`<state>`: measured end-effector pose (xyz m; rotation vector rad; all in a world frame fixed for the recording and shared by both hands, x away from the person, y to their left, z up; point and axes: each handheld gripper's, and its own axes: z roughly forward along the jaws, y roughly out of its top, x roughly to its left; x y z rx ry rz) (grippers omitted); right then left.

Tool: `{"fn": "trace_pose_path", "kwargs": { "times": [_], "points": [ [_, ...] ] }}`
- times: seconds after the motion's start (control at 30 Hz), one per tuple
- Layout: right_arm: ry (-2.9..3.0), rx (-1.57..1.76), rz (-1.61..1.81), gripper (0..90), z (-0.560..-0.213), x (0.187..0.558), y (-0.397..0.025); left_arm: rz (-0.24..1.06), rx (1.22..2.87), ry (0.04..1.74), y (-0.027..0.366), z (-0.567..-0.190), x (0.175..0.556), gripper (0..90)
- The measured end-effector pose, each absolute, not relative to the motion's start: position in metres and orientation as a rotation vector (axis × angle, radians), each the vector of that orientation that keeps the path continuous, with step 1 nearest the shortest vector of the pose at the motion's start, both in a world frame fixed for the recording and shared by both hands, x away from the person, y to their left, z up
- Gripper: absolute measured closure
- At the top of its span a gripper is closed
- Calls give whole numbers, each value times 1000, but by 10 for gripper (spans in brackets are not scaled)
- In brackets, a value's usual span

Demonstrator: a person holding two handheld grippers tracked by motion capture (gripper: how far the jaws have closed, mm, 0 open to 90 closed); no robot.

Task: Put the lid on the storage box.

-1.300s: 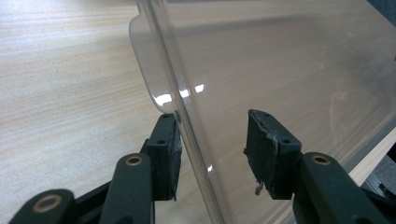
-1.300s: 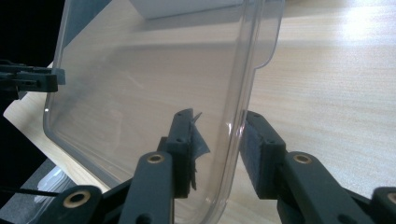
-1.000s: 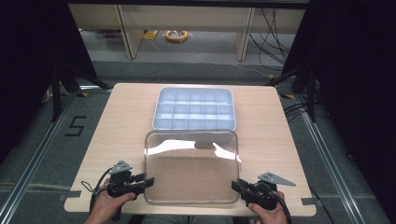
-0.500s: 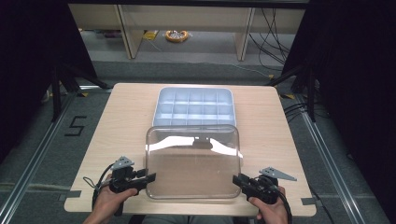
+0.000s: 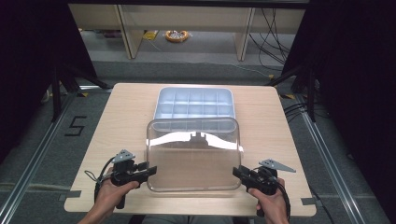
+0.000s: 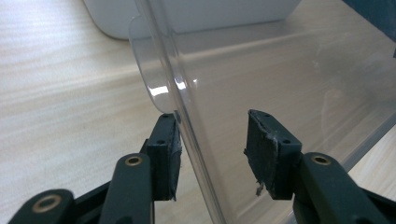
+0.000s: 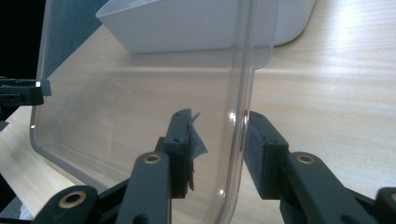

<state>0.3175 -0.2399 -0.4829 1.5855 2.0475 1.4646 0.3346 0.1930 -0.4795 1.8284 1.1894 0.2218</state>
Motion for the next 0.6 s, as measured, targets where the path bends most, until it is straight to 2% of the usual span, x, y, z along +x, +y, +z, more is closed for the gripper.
{"fn": "trace_pose_path", "kwargs": {
  "times": [0.6],
  "points": [
    [1999,1545,1462,634,-461,350,-240,280,1792,1181,187,-452,367,558]
  ]
}}
